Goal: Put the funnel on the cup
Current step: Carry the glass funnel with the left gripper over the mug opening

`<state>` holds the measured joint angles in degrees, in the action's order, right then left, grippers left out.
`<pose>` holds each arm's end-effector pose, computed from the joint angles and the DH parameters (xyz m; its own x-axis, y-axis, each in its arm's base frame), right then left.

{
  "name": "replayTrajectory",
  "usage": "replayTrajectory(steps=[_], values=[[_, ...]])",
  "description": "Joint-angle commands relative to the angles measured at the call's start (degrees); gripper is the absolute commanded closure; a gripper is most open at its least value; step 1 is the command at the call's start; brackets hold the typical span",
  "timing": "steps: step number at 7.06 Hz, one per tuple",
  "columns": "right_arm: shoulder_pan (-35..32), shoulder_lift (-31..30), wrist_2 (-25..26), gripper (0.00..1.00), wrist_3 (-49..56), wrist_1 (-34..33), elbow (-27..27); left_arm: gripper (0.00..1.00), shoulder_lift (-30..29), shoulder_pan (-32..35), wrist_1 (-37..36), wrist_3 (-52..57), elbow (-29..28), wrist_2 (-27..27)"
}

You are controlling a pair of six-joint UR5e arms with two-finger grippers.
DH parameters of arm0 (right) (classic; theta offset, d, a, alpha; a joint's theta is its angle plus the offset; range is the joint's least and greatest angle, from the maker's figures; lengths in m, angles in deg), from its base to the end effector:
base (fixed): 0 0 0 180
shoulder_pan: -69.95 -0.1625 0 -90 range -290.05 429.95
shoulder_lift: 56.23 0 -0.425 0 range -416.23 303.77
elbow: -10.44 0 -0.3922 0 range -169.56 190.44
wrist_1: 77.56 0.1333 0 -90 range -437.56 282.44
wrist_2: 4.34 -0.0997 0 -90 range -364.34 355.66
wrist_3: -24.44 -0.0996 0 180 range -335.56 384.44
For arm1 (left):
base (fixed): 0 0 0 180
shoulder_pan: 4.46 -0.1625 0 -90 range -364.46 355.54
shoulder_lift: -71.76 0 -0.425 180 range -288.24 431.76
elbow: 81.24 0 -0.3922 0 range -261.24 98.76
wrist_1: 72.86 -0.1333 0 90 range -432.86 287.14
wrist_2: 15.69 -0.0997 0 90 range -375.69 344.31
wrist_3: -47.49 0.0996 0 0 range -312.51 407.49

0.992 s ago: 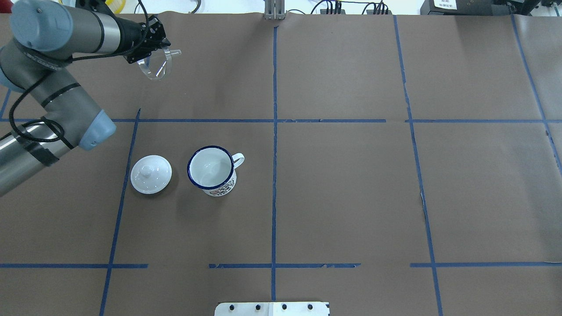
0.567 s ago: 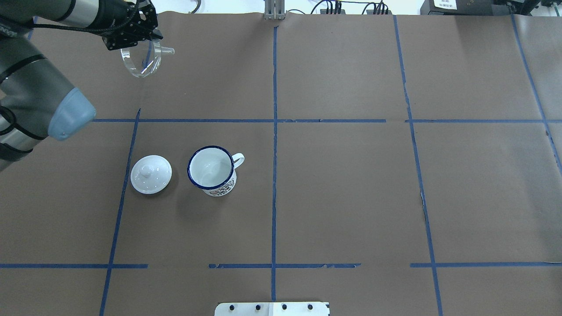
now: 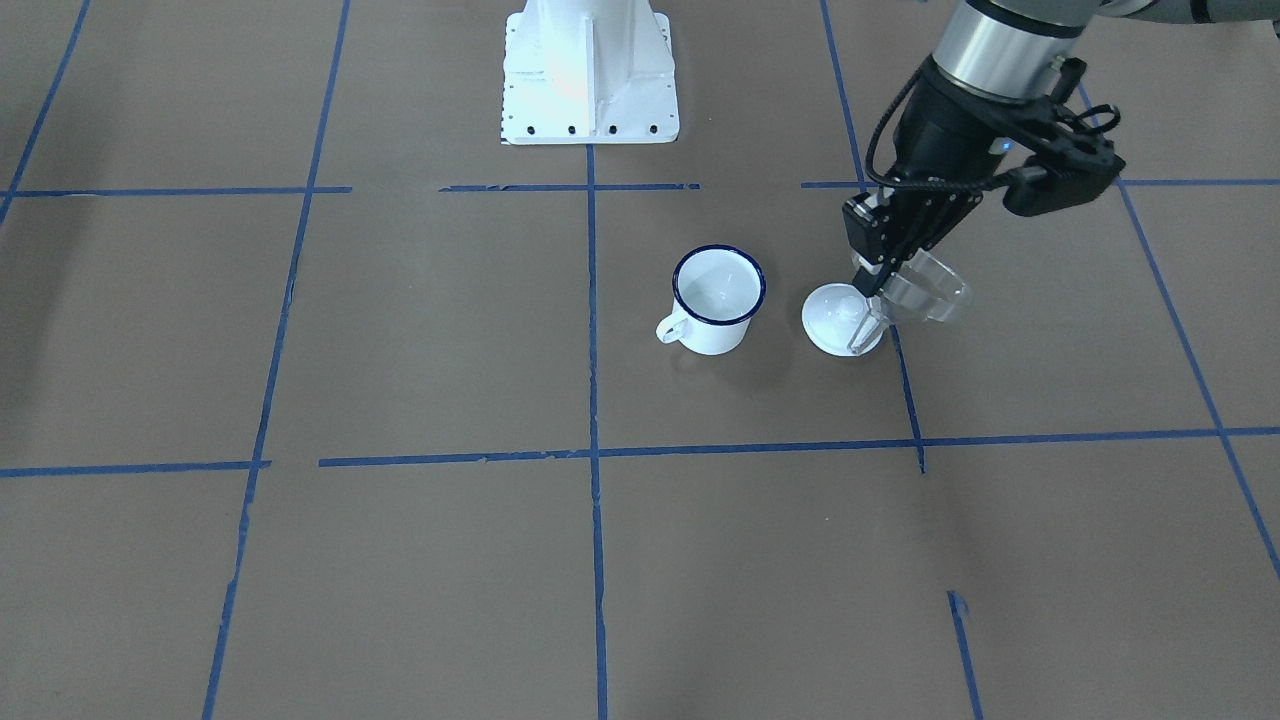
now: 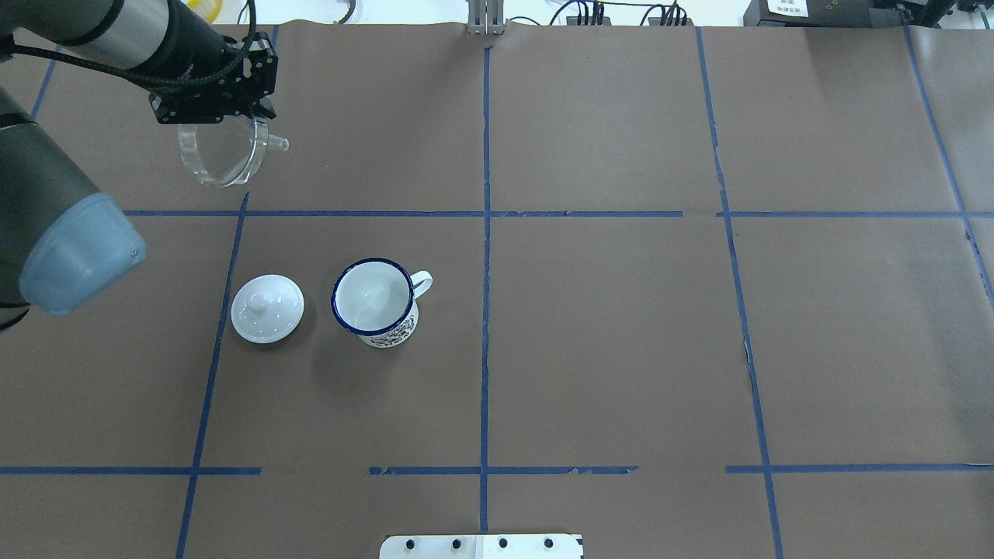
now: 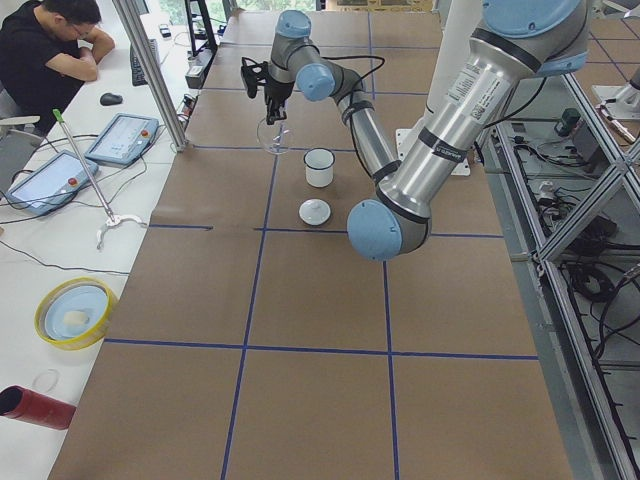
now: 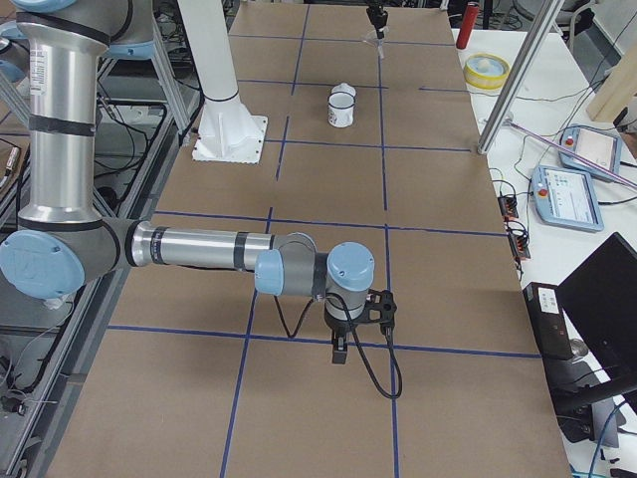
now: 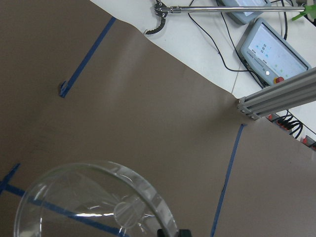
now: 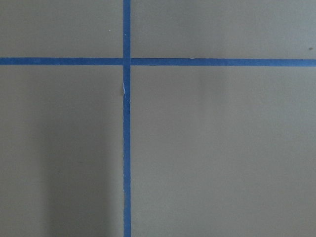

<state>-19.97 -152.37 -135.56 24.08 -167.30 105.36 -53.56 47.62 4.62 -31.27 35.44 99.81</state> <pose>0.0670 -0.4452 0.6700 0.7522 0.0163 0.6587 -0.0033 0.9998 -0.0209 0.2746 -0.4997 0.1456 0.4912 -0.3443 -0.8001 0.4233 0.8972 -0.1262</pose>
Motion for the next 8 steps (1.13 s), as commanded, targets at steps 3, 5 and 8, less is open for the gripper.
replayTrajectory(steps=[3,5,8], values=[[0.00,0.08,0.00,0.00,0.00,0.00,0.00,1.00,-11.41,-18.20,-23.74,3.08,0.92,-14.20],[0.00,0.08,0.00,0.00,0.00,0.00,0.00,1.00,-15.12,-20.77,-23.79,3.26,-7.57,-17.31],[0.00,-0.01,0.00,0.00,0.00,0.00,0.00,1.00,-14.87,-23.16,-19.59,3.35,-12.43,-19.52]])
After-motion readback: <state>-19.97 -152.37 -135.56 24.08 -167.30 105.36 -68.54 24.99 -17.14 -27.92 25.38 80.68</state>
